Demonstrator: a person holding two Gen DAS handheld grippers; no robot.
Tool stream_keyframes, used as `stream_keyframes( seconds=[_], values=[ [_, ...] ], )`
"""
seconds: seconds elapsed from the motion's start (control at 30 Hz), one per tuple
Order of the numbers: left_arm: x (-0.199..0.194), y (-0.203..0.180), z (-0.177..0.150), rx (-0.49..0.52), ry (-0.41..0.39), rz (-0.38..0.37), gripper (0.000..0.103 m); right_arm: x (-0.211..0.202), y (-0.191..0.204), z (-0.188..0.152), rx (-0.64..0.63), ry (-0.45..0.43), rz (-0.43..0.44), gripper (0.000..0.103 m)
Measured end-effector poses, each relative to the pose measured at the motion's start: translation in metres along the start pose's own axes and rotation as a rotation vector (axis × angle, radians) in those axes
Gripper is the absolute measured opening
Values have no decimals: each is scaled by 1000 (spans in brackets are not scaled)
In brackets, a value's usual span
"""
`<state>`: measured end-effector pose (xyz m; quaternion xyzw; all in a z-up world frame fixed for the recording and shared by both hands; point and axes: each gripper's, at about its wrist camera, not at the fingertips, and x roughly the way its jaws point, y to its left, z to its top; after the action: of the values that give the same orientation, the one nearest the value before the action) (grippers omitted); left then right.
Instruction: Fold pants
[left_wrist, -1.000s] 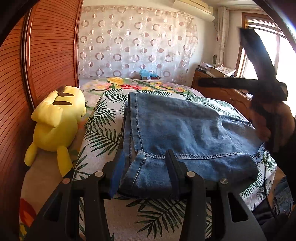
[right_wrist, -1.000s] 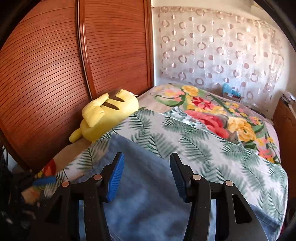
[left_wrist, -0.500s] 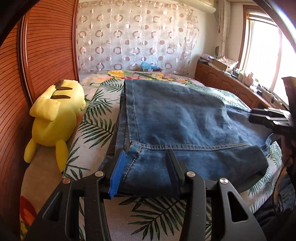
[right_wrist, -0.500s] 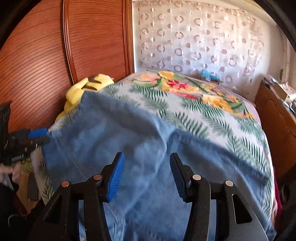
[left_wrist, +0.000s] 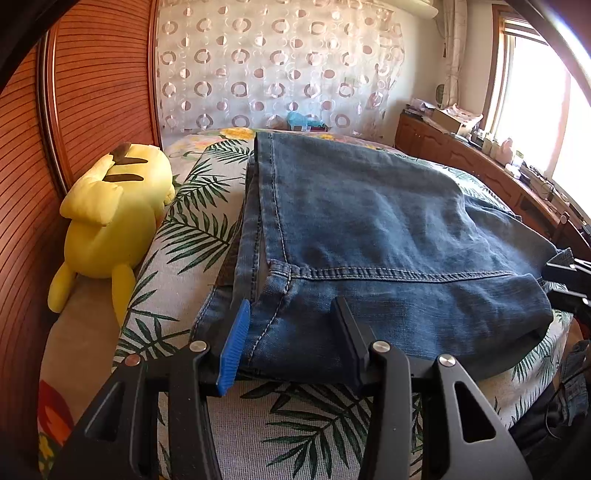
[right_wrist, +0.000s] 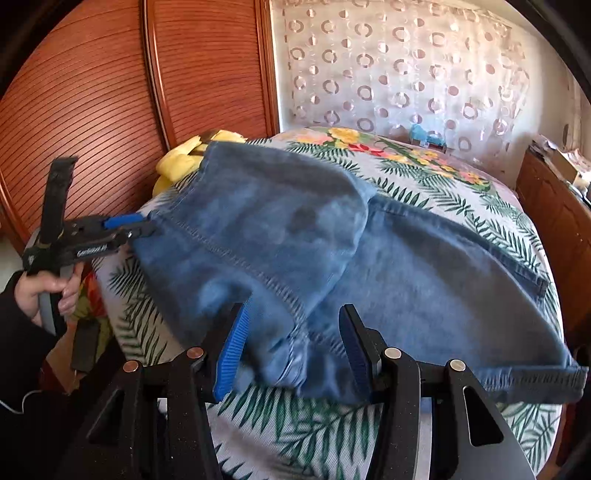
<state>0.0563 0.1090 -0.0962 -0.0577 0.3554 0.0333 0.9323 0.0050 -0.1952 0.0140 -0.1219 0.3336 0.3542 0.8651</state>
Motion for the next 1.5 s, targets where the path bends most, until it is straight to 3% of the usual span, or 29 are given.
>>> stream_keyframes(
  seconds=[0.17,0.27,0.33,0.43,0.57,0.8,1.0,1.2,1.5],
  values=[
    [2,-1,0,-3,1,0,46,4,1,-3,-13,21,5,52],
    [2,0,-1,-4,2,0,46,14,1,-6,-19,54,15,30],
    [3,0,-2,-4,6,2,46,18,1,-6,-33,63,33,7],
    [4,2,-2,-9,6,10,46,20,1,-10,-53,112,43,1],
    [6,6,-3,-20,2,11,46,17,-14,-20,-28,127,57,1],
    [2,6,-3,-7,-3,32,46,-4,-27,-13,18,65,58,2],
    [-15,-6,1,7,-45,37,46,-17,-38,-5,41,20,17,28],
    [-25,-19,8,30,-81,-2,46,-30,-65,14,72,-50,-47,29],
    [-10,-49,10,78,-66,-46,46,40,-105,61,150,-42,-44,33]
  ],
)
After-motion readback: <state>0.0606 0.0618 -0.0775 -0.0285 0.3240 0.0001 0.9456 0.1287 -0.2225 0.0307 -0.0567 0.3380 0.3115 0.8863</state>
